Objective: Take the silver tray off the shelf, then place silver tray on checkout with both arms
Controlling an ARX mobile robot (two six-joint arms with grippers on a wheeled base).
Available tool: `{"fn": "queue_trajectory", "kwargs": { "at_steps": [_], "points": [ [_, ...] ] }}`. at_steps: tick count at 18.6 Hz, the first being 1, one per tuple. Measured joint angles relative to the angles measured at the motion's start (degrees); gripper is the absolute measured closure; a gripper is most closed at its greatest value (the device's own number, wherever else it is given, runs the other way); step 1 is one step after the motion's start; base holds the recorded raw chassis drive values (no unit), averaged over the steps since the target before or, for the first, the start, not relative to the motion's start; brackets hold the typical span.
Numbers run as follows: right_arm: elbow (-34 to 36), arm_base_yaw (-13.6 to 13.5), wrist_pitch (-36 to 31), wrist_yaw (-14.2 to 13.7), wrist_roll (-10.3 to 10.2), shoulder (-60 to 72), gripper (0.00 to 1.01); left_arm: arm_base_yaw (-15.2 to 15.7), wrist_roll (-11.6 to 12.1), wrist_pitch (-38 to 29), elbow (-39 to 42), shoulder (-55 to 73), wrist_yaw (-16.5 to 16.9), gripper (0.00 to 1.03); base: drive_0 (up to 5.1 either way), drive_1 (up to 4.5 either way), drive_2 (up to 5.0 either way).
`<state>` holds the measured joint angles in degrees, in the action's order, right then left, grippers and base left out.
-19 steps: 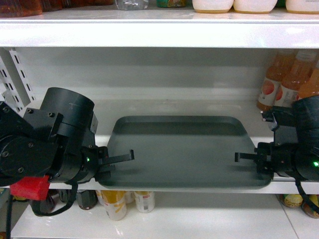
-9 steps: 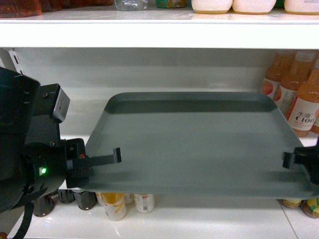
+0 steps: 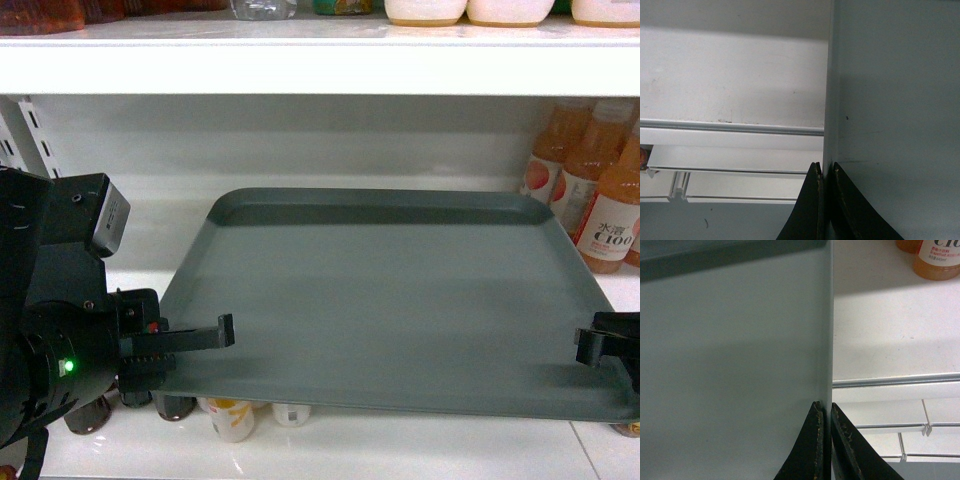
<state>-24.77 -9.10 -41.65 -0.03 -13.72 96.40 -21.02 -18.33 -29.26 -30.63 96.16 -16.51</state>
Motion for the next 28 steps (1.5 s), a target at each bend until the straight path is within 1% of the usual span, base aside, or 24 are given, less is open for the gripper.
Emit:
{"fn": "queue_trajectory", "kwargs": {
  "at_steps": [28],
  "points": [
    [0.00, 0.00, 0.31, 0.20, -0.22, 0.00, 0.99, -0.15, 0.35, 0.13, 0.02, 0.11, -0.44, 1.00, 0.1, -4.16, 4.4]
  ]
}}
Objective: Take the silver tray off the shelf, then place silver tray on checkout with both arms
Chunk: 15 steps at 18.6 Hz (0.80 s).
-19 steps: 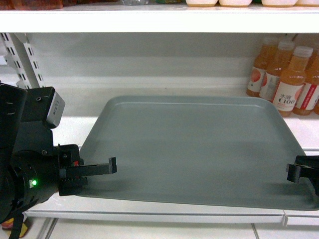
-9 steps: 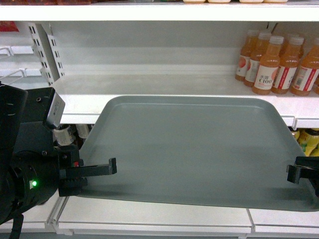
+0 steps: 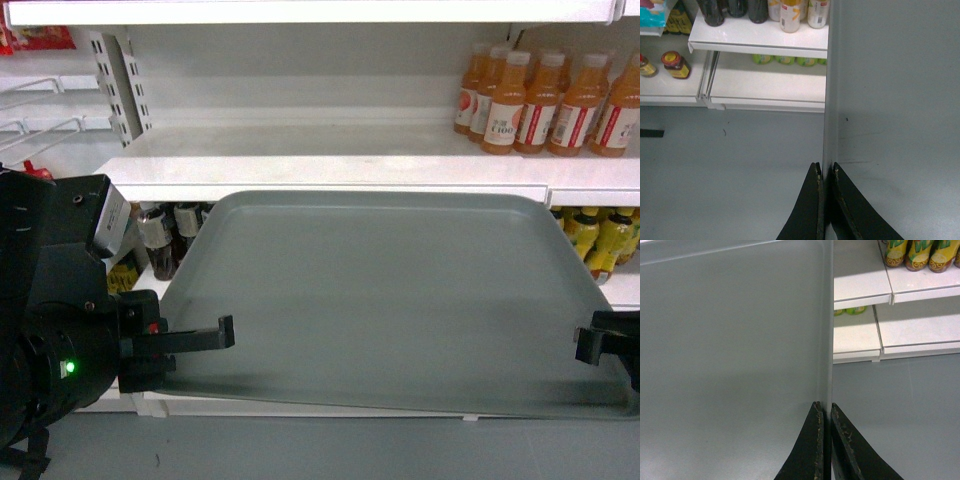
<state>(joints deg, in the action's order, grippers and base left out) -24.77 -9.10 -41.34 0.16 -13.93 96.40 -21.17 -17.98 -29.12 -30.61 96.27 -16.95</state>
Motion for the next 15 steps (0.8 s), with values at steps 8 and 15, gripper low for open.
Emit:
{"fn": "queue_trajectory", "kwargs": {
  "at_steps": [8, 15],
  "points": [
    [0.04, -0.02, 0.11, -0.02, -0.02, 0.00, 0.99, 0.00, 0.00, 0.13, 0.00, 0.00, 0.00, 1.00, 0.0, -4.25, 4.3],
    [0.00, 0.00, -0.02, 0.00, 0.00, 0.00, 0.99, 0.00, 0.00, -0.02, 0.00, 0.00, -0.02, 1.00, 0.0, -4.29, 4.4]
  ]
}}
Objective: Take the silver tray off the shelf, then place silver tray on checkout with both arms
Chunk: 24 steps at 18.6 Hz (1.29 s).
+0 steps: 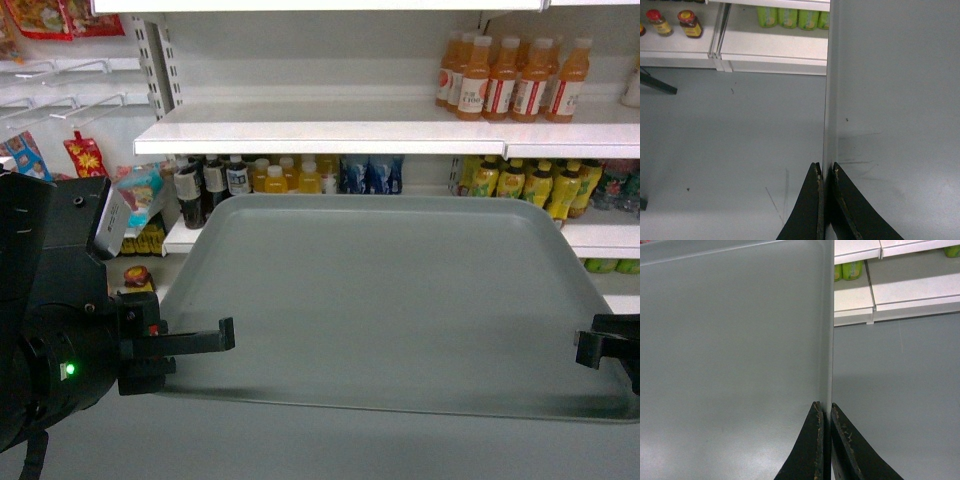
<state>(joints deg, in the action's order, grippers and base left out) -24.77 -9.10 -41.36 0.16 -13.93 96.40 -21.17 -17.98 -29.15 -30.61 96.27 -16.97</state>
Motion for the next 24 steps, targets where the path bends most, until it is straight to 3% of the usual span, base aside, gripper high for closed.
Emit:
{"fn": "queue_trajectory", "kwargs": {
  "at_steps": [24],
  "points": [
    [0.00, 0.00, -0.20, 0.00, -0.02, 0.00, 0.99, 0.00, 0.00, -0.02, 0.00, 0.00, 0.00, 1.00, 0.0, -4.30, 4.4]
  ]
}}
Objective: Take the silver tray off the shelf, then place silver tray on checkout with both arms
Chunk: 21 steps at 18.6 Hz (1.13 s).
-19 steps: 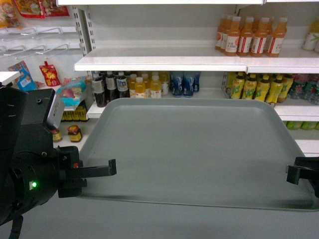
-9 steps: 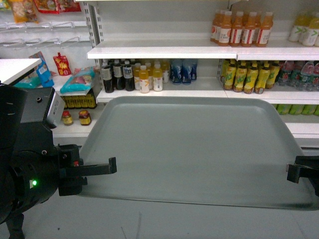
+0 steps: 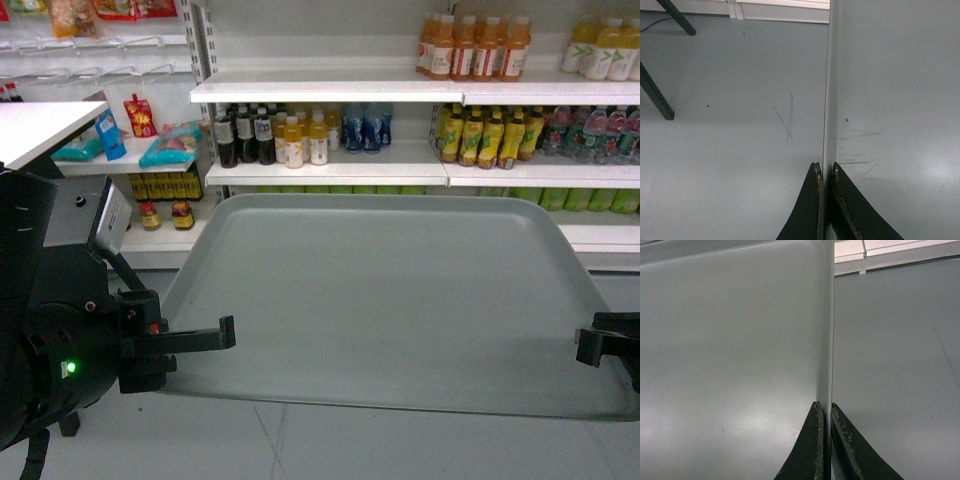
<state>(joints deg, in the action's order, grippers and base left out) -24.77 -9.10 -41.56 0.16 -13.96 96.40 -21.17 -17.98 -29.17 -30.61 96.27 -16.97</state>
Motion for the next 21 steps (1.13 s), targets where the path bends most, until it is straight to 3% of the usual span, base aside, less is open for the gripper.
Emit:
{"fn": "queue_trajectory", "kwargs": {
  "at_steps": [3, 6, 21],
  "points": [
    [0.00, -0.02, -0.04, 0.00, 0.00, 0.00, 0.99, 0.00, 0.00, 0.02, 0.00, 0.00, 0.00, 1.00, 0.0, -4.30, 4.4],
    [0.20, -0.02, 0.04, -0.02, 0.00, -0.13, 0.99, 0.00, 0.00, 0.00, 0.09, -0.15, -0.02, 1.00, 0.0, 0.00, 0.0],
    [0.15, 0.00, -0.07, -0.02, 0.00, 0.00, 0.99, -0.11, 0.00, -0.09, 0.09, -0.11, -0.07, 1.00, -4.9, 2.53, 2.5]
  ]
}}
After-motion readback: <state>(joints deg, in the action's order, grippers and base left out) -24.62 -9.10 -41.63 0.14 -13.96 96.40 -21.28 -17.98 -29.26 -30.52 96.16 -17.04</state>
